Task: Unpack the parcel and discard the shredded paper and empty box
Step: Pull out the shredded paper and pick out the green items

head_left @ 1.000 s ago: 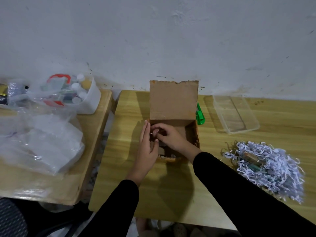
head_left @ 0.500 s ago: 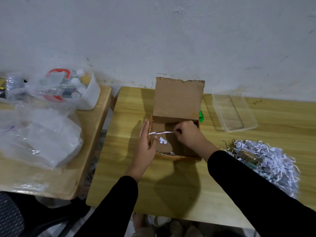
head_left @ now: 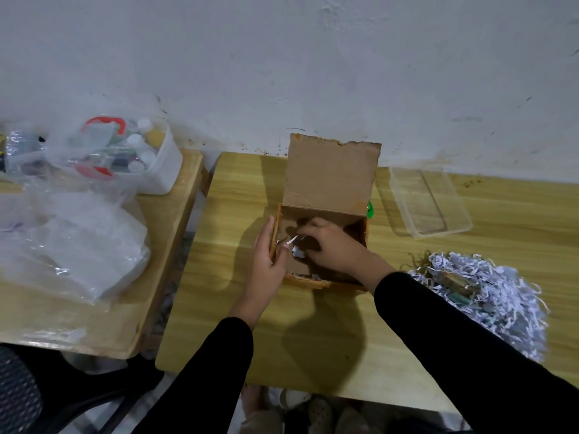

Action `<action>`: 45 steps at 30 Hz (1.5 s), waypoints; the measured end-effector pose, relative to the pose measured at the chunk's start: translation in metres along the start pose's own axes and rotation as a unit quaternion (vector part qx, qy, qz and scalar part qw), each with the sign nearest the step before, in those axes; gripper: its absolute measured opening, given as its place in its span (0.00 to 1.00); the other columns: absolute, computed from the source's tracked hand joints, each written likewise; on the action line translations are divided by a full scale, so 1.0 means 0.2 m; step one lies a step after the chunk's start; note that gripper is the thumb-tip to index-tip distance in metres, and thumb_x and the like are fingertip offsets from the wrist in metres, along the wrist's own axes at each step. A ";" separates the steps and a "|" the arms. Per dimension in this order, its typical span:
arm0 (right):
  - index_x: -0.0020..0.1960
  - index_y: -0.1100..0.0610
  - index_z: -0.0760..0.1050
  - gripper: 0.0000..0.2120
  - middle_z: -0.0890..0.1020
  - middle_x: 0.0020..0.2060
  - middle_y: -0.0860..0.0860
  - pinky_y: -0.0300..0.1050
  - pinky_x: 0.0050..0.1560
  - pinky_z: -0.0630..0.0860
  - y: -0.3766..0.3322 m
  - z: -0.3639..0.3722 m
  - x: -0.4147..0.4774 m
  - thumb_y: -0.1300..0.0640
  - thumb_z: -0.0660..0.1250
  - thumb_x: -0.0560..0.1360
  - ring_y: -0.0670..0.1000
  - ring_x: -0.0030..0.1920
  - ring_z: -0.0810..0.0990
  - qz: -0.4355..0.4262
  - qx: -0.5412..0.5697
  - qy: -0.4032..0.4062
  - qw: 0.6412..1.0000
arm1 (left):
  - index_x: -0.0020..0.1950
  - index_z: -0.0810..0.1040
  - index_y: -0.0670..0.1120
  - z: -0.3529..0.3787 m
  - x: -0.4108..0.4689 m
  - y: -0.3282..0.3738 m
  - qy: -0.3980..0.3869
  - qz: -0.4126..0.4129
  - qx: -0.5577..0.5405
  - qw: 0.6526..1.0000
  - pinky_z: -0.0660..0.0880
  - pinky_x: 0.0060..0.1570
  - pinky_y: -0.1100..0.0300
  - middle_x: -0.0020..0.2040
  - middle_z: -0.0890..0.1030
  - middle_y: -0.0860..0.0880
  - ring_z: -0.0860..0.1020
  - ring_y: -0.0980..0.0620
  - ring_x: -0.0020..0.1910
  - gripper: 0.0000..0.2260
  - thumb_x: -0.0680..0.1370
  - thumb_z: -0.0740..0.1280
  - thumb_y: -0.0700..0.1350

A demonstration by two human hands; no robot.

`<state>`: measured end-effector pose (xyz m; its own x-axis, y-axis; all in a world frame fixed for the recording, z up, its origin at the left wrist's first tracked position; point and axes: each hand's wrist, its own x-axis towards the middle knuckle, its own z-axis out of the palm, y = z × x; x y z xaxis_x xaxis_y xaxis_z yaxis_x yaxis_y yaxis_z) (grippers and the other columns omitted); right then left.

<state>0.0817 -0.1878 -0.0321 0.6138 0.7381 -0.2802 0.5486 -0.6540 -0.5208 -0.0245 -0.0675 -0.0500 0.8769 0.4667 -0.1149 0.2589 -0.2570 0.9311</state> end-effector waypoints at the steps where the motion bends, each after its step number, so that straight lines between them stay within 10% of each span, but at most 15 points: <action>1: 0.64 0.57 0.72 0.20 0.73 0.60 0.57 0.49 0.61 0.71 -0.01 0.01 0.00 0.61 0.67 0.72 0.57 0.62 0.72 -0.018 -0.005 -0.022 1.000 | 0.75 0.59 0.49 0.00 0.00 0.00 -0.001 -0.002 -0.005 1.000 0.64 0.66 0.61 0.73 0.64 0.49 0.64 0.56 0.70 0.26 0.79 0.62 0.39; 9: 0.53 0.59 0.79 0.11 0.74 0.50 0.57 0.47 0.54 0.71 0.02 0.00 -0.02 0.66 0.65 0.71 0.57 0.54 0.74 -0.093 -0.017 -0.102 0.990 | 0.75 0.60 0.48 0.00 -0.01 -0.02 -0.008 -0.001 -0.018 1.000 0.61 0.64 0.73 0.74 0.64 0.50 0.61 0.58 0.71 0.22 0.81 0.57 0.38; 18: 0.62 0.58 0.74 0.22 0.71 0.58 0.57 0.38 0.58 0.67 0.04 -0.03 -0.03 0.68 0.68 0.69 0.53 0.58 0.72 -0.103 -0.022 -0.186 0.977 | 0.75 0.60 0.49 0.02 0.00 -0.05 -0.002 0.002 -0.042 0.999 0.58 0.63 0.80 0.73 0.63 0.53 0.60 0.60 0.72 0.20 0.82 0.55 0.40; 33: 0.50 0.60 0.80 0.10 0.79 0.46 0.58 0.48 0.49 0.75 0.00 0.15 0.05 0.60 0.73 0.69 0.55 0.46 0.77 -0.037 0.107 0.049 0.992 | 0.74 0.61 0.47 -0.01 -0.03 -0.06 0.016 -0.008 -0.084 0.996 0.61 0.66 0.75 0.71 0.65 0.55 0.63 0.63 0.70 0.20 0.82 0.56 0.39; 39: 0.57 0.61 0.75 0.23 0.78 0.52 0.57 0.38 0.48 0.68 -0.07 0.18 0.11 0.58 0.76 0.65 0.53 0.52 0.74 -0.039 0.130 0.048 0.990 | 0.73 0.63 0.47 0.00 -0.03 -0.06 0.031 -0.008 -0.089 0.995 0.62 0.63 0.76 0.69 0.66 0.57 0.64 0.66 0.67 0.20 0.81 0.56 0.38; 45: 0.48 0.65 0.75 0.12 0.79 0.44 0.61 0.40 0.40 0.68 -0.13 0.24 0.14 0.63 0.73 0.67 0.54 0.43 0.76 -0.045 0.181 0.065 0.980 | 0.73 0.63 0.46 -0.02 -0.03 -0.08 0.045 -0.002 -0.091 0.995 0.63 0.63 0.75 0.68 0.67 0.57 0.65 0.70 0.65 0.19 0.81 0.56 0.38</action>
<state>0.0576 -0.1425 -0.0646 0.6515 0.7478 -0.1275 0.3815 -0.4683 -0.7970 -0.0359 -0.0639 -0.0632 0.8345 0.5427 -0.0950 0.1771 -0.1009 0.9790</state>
